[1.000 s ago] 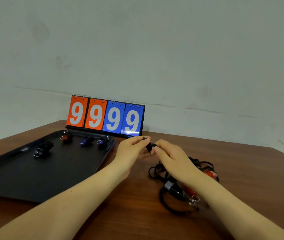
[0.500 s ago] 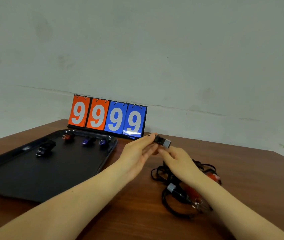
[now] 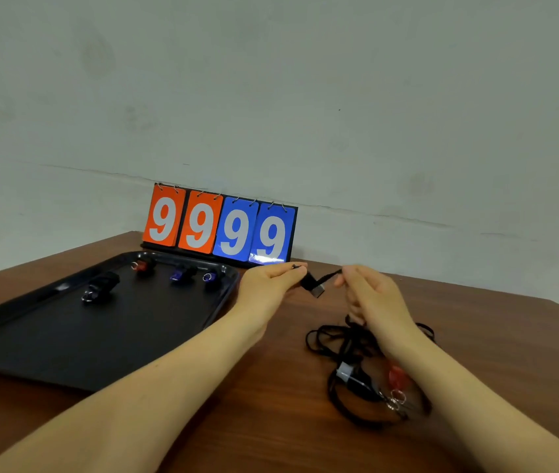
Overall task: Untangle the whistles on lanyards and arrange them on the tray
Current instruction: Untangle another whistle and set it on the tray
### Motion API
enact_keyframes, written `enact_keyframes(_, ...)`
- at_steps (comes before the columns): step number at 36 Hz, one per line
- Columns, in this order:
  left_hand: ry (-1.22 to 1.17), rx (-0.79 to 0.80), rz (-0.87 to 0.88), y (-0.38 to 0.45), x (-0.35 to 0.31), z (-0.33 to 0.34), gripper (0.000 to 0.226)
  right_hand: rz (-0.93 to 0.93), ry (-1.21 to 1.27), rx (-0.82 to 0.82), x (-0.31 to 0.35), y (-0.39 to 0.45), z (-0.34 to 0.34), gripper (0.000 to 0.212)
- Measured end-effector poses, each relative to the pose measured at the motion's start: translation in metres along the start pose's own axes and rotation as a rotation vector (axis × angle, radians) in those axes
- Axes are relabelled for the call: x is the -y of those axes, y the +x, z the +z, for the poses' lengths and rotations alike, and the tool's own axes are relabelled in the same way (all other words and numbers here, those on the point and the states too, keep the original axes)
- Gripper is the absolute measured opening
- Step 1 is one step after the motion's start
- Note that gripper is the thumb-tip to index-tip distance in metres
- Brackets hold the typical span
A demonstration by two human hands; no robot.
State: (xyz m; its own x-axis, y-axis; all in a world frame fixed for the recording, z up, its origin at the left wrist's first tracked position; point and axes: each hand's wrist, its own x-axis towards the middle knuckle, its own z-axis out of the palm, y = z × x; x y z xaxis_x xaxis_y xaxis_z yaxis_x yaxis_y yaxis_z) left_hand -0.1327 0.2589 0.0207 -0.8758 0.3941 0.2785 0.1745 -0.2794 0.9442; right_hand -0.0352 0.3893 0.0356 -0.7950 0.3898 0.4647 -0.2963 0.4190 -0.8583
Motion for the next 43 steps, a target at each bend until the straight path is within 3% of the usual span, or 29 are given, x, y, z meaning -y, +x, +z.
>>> enact_keyframes(4,0.067,0.184,-0.007,-0.009,-0.008,0.005,0.021,0.040,0.086,-0.056,-0.003,0.007,-0.010,0.032)
enact_keyframes(10,-0.249,0.433,-0.088,-0.028,-0.014,0.020,0.022,0.086,0.093,-0.010,-0.005,0.005,-0.011,0.041)
enact_keyframes(15,-0.556,0.367,-0.171,-0.029,-0.015,0.022,0.019,0.200,0.074,0.077,-0.008,-0.001,0.004,0.035)
enact_keyframes(19,-0.657,0.278,-0.154,-0.026,-0.016,0.021,0.017,0.054,-0.269,0.191,-0.015,-0.008,0.014,0.038)
enact_keyframes(21,-0.655,0.232,-0.129,-0.023,-0.015,0.020,0.017,0.003,-0.302,0.188,-0.015,-0.010,0.017,0.039)
enact_keyframes(26,-0.477,0.047,-0.082,-0.016,-0.009,0.013,0.018,-0.185,-0.420,0.153,-0.016,-0.012,0.018,0.034)
enact_keyframes(32,-0.031,-0.078,0.049,-0.009,0.001,0.008,0.016,-0.295,-0.582,0.229,-0.012,-0.013,0.016,0.030)
enact_keyframes(39,0.276,-0.041,0.204,-0.006,0.000,0.005,0.017,-0.129,-0.243,0.150,-0.002,-0.009,0.007,0.026)
enact_keyframes(43,0.310,0.009,0.222,-0.007,-0.002,0.007,0.021,-0.016,-0.008,0.090,-0.001,-0.003,-0.001,0.028)
